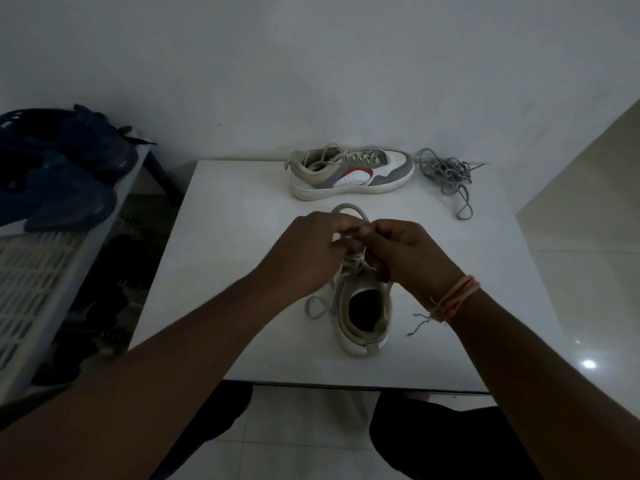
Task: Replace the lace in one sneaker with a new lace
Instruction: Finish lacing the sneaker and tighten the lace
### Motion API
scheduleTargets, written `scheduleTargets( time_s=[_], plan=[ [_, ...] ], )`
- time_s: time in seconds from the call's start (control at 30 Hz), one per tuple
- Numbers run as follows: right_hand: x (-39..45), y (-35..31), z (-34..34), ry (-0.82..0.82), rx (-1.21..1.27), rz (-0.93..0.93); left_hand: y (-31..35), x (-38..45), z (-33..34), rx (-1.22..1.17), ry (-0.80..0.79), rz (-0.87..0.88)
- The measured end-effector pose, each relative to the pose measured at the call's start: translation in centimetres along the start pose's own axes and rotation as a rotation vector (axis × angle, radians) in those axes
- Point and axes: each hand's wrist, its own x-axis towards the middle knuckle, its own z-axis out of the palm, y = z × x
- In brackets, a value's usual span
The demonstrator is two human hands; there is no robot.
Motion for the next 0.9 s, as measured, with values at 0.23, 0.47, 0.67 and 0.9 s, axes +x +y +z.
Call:
scheduleTargets(
  time_s=[0.23, 0.47, 0.67, 0.9],
  plan=[
    [0.4, 0.6, -2.2, -0.002, -0.077, 0.055, -3.5, 1.0, -3.4, 0.089, 0.275, -0.124],
    [0.5, 0.8, -2.4, -0.047, -0.232, 0.088, -4.7, 0.9, -3.0, 0.303, 0.158, -0.226],
    [0.2, 0.3, -2.0, -0.056, -0.054, 0.061, -1.4, 0.2, 0.8, 0.153, 0.064, 0.093],
    [-0.4, 0.9, -2.9, -0.014, -0.722, 0.056, -1.4, -0.6, 3.2, 0.134, 0.156, -0.002]
  ],
)
